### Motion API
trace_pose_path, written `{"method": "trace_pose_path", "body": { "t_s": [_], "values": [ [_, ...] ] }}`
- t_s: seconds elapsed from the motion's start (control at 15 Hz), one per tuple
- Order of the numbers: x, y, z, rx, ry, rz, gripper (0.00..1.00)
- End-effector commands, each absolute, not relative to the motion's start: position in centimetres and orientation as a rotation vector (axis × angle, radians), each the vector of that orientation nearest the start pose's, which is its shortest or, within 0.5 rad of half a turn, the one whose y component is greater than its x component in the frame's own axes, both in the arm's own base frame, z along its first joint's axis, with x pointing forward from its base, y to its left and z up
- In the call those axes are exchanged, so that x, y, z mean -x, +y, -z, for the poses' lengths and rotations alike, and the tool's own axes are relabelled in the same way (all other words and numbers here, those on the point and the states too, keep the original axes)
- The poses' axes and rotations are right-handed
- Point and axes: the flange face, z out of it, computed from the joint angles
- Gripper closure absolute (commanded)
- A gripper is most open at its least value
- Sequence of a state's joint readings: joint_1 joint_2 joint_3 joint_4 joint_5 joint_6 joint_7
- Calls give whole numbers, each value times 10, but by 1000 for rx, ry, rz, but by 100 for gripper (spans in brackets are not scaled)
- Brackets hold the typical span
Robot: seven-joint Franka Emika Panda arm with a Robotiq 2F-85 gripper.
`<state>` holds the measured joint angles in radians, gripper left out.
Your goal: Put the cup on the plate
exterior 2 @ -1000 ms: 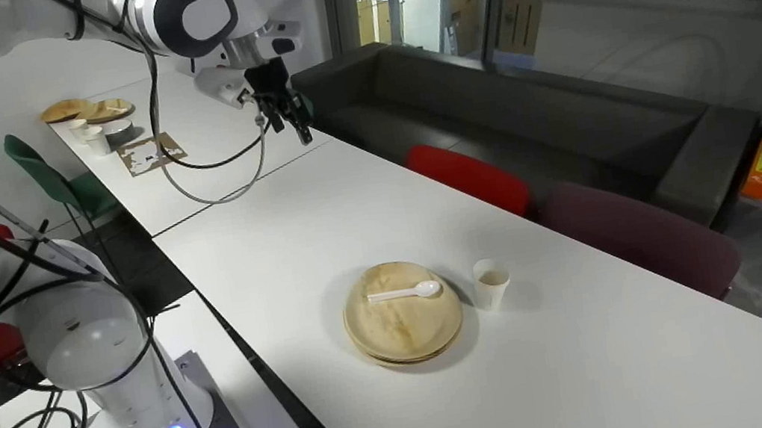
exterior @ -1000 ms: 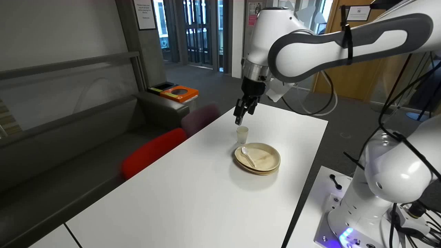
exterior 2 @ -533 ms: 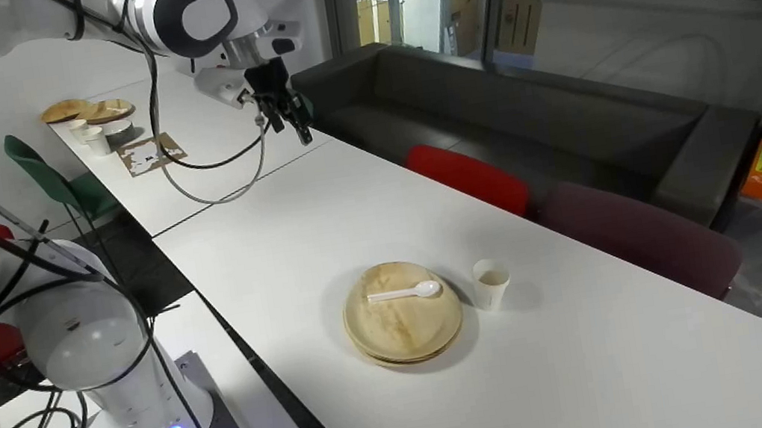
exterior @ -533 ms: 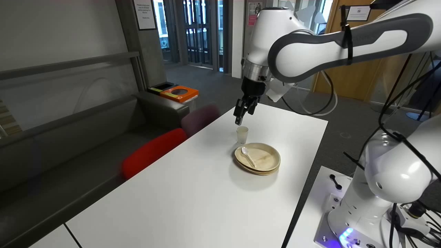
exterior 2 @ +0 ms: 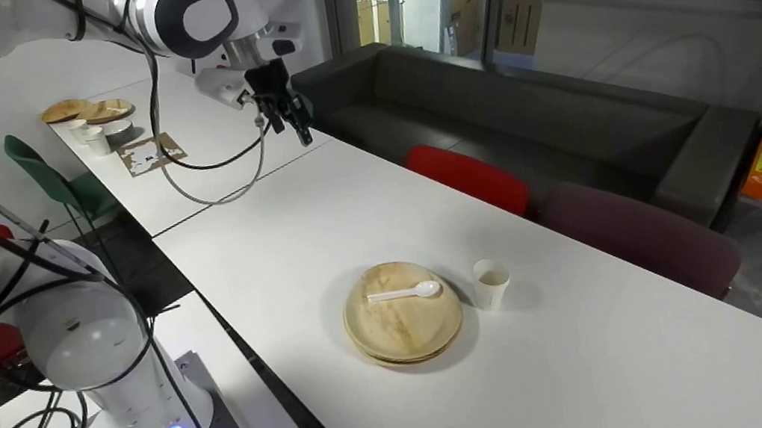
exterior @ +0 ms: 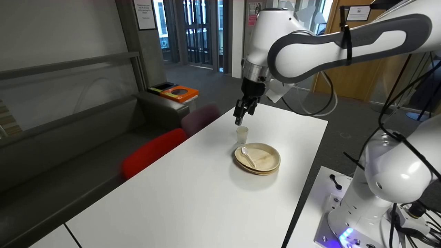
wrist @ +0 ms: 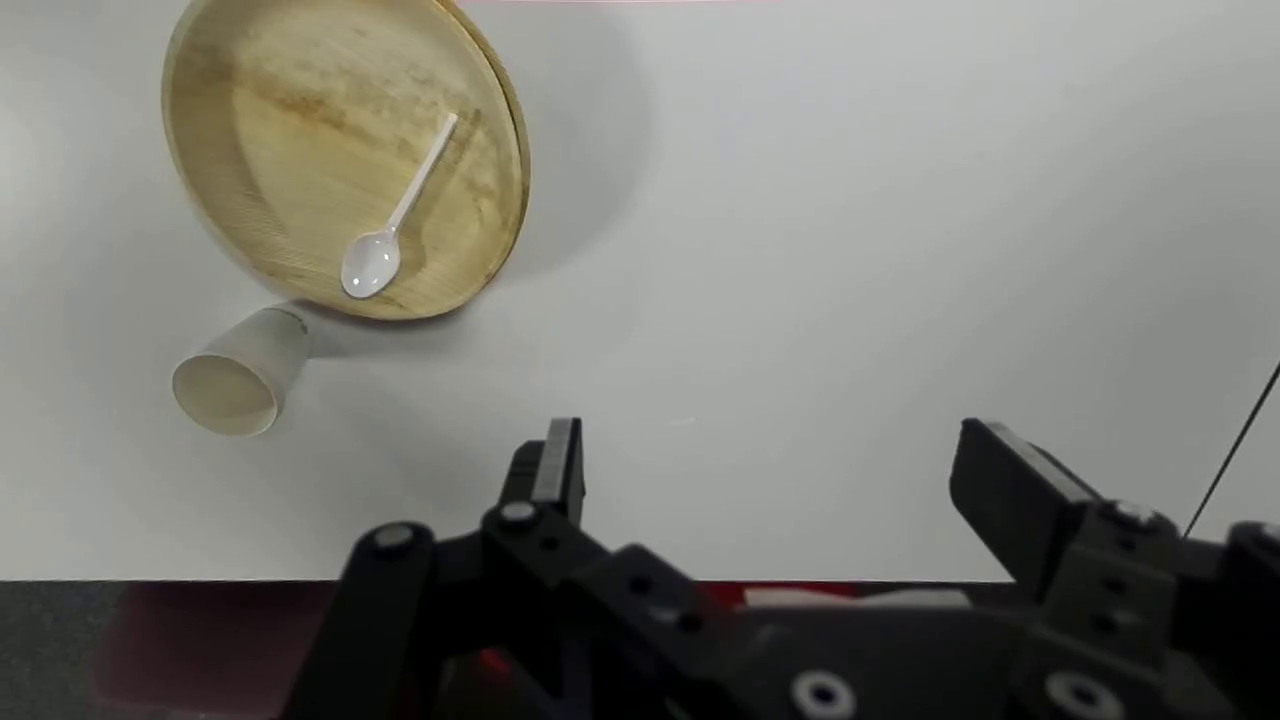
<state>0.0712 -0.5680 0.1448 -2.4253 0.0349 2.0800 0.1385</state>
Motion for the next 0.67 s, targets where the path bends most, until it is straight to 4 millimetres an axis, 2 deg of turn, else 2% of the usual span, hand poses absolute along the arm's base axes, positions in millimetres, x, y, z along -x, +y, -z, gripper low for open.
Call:
{"method": "trace_pose_path", "body": {
  "t_s": [0.0,0.27,0.4,0.6],
  "values": [
    [-411,93,-520,3111,211,411,0],
    [-458,75,-487,3049,569,393,0],
    [-484,51,-468,3007,744,396,0],
    [-520,-3,-444,2941,1007,384,0]
  ]
}}
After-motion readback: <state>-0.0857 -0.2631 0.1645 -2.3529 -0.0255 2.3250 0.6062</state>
